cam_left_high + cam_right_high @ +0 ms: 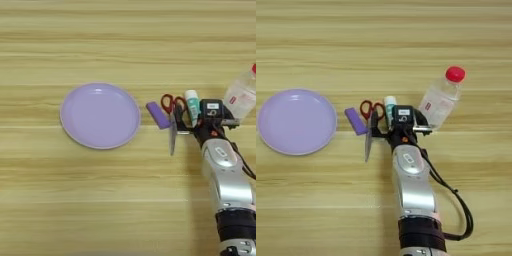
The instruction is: Move the objects on the table
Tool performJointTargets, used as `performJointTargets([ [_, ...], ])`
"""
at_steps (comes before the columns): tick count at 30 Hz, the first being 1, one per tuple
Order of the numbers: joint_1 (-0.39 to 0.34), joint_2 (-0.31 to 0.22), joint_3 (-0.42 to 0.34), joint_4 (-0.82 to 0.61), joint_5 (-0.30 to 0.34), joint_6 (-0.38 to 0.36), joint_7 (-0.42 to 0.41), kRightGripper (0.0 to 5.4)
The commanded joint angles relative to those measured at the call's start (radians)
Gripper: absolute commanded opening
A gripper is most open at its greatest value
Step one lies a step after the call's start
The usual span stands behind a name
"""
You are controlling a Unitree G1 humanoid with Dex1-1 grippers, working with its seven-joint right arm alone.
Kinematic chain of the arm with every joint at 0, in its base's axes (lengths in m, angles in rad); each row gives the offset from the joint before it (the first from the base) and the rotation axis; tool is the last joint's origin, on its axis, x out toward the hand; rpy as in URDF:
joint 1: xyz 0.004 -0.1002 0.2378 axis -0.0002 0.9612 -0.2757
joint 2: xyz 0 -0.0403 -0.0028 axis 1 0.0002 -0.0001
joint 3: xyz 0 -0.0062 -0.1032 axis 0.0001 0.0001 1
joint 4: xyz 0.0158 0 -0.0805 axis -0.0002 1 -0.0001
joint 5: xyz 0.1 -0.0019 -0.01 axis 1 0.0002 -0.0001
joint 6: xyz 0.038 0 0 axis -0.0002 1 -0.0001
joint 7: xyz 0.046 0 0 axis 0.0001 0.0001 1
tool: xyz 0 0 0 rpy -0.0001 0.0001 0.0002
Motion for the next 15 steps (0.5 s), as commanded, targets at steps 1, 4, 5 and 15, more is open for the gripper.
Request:
performJointTargets([
  [1, -0.059, -0.012, -0.016, -0.037, 0.039, 0.015, 0.004, 5.38],
  [4, -0.064, -0.016, -0.019, -0.028, 0.047, 0.019, 0.0, 5.38],
  [5, -0.065, -0.017, -0.019, -0.026, 0.049, 0.02, -0.001, 5.38],
  [15, -0.076, -0.011, -0.038, -0.012, 0.084, 0.057, -0.013, 5.38],
])
